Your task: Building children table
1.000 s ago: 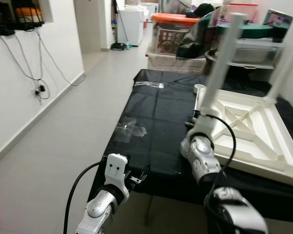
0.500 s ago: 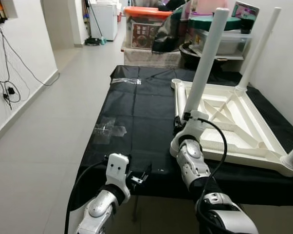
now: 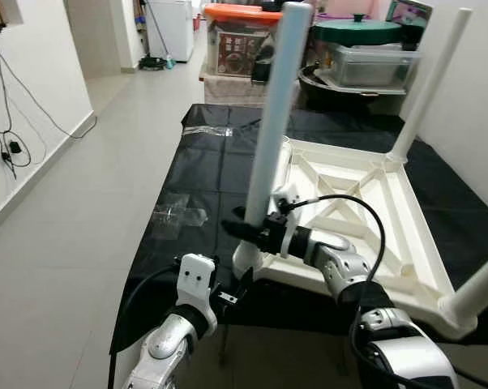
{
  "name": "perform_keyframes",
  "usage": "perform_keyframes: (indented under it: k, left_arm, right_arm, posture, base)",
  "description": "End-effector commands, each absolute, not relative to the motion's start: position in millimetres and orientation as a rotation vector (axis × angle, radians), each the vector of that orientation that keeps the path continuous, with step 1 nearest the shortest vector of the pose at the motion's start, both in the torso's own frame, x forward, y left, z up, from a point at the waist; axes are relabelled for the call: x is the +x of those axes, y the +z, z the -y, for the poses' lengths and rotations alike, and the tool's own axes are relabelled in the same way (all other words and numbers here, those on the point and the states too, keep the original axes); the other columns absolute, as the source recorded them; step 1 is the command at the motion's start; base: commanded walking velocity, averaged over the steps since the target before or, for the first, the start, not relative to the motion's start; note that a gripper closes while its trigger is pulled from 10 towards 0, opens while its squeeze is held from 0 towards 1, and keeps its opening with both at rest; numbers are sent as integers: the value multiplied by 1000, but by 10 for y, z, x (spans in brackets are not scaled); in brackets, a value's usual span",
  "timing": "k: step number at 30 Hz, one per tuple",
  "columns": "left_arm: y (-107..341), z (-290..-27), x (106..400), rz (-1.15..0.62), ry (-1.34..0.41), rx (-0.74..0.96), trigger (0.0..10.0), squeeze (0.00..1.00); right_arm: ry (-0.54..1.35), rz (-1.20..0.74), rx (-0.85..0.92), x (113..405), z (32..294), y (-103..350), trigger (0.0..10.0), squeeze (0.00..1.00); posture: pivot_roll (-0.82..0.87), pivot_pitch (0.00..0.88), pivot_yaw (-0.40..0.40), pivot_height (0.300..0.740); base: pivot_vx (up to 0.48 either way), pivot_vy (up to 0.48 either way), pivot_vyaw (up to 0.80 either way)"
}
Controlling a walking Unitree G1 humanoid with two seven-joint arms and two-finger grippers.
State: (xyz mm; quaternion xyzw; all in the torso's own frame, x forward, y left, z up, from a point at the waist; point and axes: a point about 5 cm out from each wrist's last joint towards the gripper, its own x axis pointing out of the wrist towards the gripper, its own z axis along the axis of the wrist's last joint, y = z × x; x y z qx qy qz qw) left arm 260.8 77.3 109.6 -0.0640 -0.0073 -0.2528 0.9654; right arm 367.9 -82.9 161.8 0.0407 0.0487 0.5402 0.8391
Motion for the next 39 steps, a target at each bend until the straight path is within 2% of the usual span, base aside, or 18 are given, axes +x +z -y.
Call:
perform_keyframes:
  k: [1, 4, 6, 8, 9, 10, 11, 13, 14, 15, 17, 18, 23, 26, 28, 30, 33, 39]
  left_arm:
    - [1077, -779, 2610, 9, -511, -120, 10000, 0]
    - [1083, -780, 2607, 11, -508, -121, 10000, 0]
    - [1083, -780, 2607, 11, -508, -121, 10000, 0]
    - [1087, -782, 2606, 12, -508, -121, 10000, 0]
    - [1087, -781, 2606, 11, -509, -123, 10000, 0]
    - [1087, -781, 2606, 11, -509, -123, 10000, 0]
    - [1086, -781, 2605, 10, -510, -124, 10000, 0]
    - [1079, -781, 2599, 9, -512, -124, 10000, 0]
    - [1079, -781, 2599, 9, -512, -124, 10000, 0]
    - [1074, -779, 2595, 8, -513, -124, 10000, 0]
    - [1074, -779, 2595, 8, -513, -124, 10000, 0]
    - [1069, -776, 2592, 7, -516, -123, 10000, 0]
    - [1060, -773, 2587, 5, -518, -122, 10000, 0]
    - [1040, -766, 2579, 1, -522, -122, 10000, 0]
    - [1031, -759, 2579, -1, -527, -119, 10000, 0]
    - [1031, -759, 2579, -1, -527, -119, 10000, 0]
    - [1034, -756, 2583, 0, -527, -118, 10000, 0]
    - [1042, -758, 2585, 3, -523, -119, 10000, 0]
  right_arm:
    - [1102, -106, 14, 3723, 747, 1636, 10000, 0]
    - [968, -120, 1, 3789, 810, 1600, 10000, 0]
    - [968, -120, 1, 3789, 810, 1600, 10000, 0]
    - [810, -136, 7, 3847, 934, 1557, 10000, 0]
    - [619, -159, 8, 3907, 1085, 1523, 10000, 0]
    - [619, -159, 8, 3907, 1085, 1523, 10000, 0]
    - [499, -177, 8, 3937, 1194, 1502, 10000, 0]
    - [140, -211, 6, 3972, 1538, 1441, 10000, 0]
    - [140, -211, 6, 3972, 1538, 1441, 10000, 0]
    - [-74, -211, 30, 3951, 1755, 1404, 10000, 0]
    - [-74, -211, 30, 3951, 1755, 1404, 10000, 0]
    - [-269, -201, 83, 3901, 1911, 1357, 10000, 0]
    - [-379, -190, 139, 3858, 1946, 1311, 10000, 0]
    - [-437, -159, 198, 3816, 1779, 1266, 10000, 0]
    - [-386, -125, 233, 3839, 1510, 1320, 10000, 0]
    - [-386, -125, 233, 3839, 1510, 1320, 10000, 0]
    - [-307, -58, 280, 3896, 1325, 1466, 10000, 0]
    - [-301, 10, 227, 3945, 1362, 1617, 10000, 0]
  posture:
    - [158, 0, -79, 740]
    - [155, 0, -76, 740]
    - [155, 0, -76, 740]
    - [150, 0, -71, 740]
    - [150, 0, -73, 740]
    - [150, 0, -73, 740]
    - [150, 0, -73, 740]
    - [143, 0, -68, 740]
    - [143, 0, -68, 740]
    - [145, 0, -71, 740]
    - [145, 0, -71, 740]
    - [146, 0, -71, 740]
    - [139, 0, -67, 740]
    - [139, 0, -69, 740]
    - [143, 0, -73, 740]
    - [143, 0, -73, 740]
    - [145, 0, -78, 740]
    - [146, 0, -81, 740]
  base:
    - [0, 0, 0]
    - [0, 0, 0]
    - [0, 0, 0]
    - [0, 0, 0]
    - [0, 0, 0]
    - [0, 0, 0]
    - [0, 0, 0]
    - [0, 0, 0]
    - [0, 0, 0]
    - [0, 0, 0]
    - [0, 0, 0]
    - [0, 0, 0]
    - [0, 0, 0]
    - [0, 0, 0]
    - [0, 0, 0]
    - [0, 0, 0]
    - [0, 0, 0]
    - [0, 0, 0]
